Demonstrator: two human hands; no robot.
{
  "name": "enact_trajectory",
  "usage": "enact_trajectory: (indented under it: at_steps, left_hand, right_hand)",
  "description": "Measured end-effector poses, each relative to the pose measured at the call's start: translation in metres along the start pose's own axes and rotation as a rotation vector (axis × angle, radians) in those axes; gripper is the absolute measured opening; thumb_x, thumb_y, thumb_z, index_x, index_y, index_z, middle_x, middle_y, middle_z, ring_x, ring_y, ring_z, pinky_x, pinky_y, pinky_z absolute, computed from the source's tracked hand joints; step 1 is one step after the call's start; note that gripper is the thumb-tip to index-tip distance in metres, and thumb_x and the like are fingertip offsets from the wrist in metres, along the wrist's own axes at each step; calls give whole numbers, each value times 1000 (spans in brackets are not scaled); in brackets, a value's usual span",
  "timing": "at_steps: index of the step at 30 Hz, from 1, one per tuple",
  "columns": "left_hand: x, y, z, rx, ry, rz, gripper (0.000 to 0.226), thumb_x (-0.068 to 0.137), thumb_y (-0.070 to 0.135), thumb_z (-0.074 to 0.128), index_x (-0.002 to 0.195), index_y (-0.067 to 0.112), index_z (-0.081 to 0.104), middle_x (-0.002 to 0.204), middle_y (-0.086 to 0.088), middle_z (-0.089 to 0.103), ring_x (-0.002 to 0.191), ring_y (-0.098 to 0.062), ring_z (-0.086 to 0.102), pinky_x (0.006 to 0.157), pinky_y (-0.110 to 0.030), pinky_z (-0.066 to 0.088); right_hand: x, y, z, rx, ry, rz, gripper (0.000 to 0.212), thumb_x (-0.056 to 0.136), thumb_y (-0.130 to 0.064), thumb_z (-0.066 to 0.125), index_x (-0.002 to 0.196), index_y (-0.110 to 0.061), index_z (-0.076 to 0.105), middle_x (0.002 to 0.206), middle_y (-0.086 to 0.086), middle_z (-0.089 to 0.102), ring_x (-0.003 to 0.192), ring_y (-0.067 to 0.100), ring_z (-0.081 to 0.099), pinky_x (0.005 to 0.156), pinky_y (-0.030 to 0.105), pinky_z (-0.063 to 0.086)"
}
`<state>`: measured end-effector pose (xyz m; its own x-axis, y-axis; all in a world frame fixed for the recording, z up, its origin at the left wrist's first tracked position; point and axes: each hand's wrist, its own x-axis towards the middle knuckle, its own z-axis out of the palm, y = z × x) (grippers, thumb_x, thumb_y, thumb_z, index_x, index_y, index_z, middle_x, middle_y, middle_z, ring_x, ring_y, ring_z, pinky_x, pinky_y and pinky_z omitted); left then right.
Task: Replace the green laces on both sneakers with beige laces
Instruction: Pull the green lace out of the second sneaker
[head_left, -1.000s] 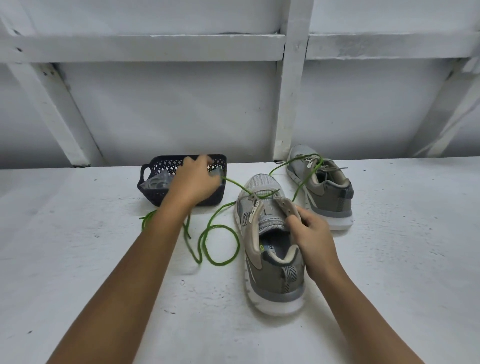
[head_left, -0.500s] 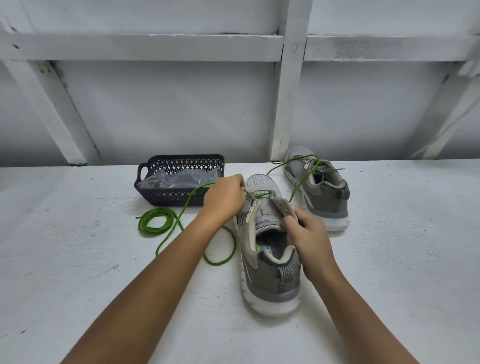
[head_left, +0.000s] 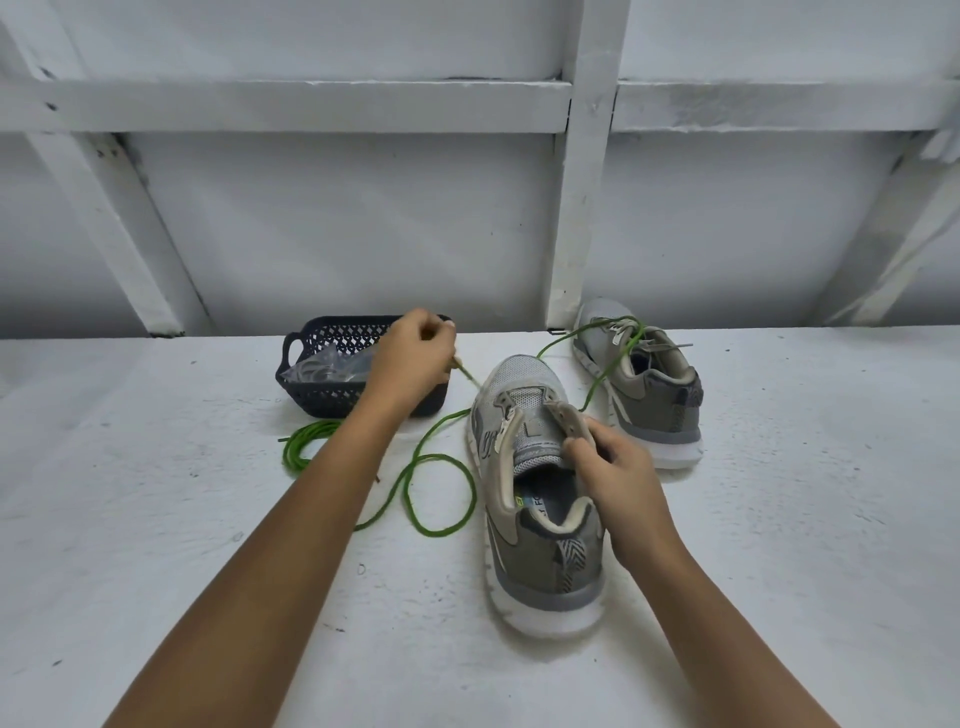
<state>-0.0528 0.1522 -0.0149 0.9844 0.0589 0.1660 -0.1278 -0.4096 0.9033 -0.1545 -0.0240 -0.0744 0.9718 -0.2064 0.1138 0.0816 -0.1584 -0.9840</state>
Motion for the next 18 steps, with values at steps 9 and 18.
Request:
enact_trajectory:
  at_steps: [9,18]
  left_hand:
    - [-31,49,-16,-554,-700,-144,13,96,2,42,102,12,40,73,-9,68,57,-15,62,51,-23,51]
    - [-32,59,-20,-528,-763,-192,11,98,2,37,99,12,38,64,-5,58,36,-3,30,30,-10,20]
  right_hand:
    - [39,-50,-10,-352,-63,-214,36,89,-28,62,125,-27,58,104,-3,57,82,-1,51,68,8,39]
    - [74,-75,6,-265,-193,-84,29,97,-11,45,73,-19,60,63,5,52,52,15,50,50,24,44]
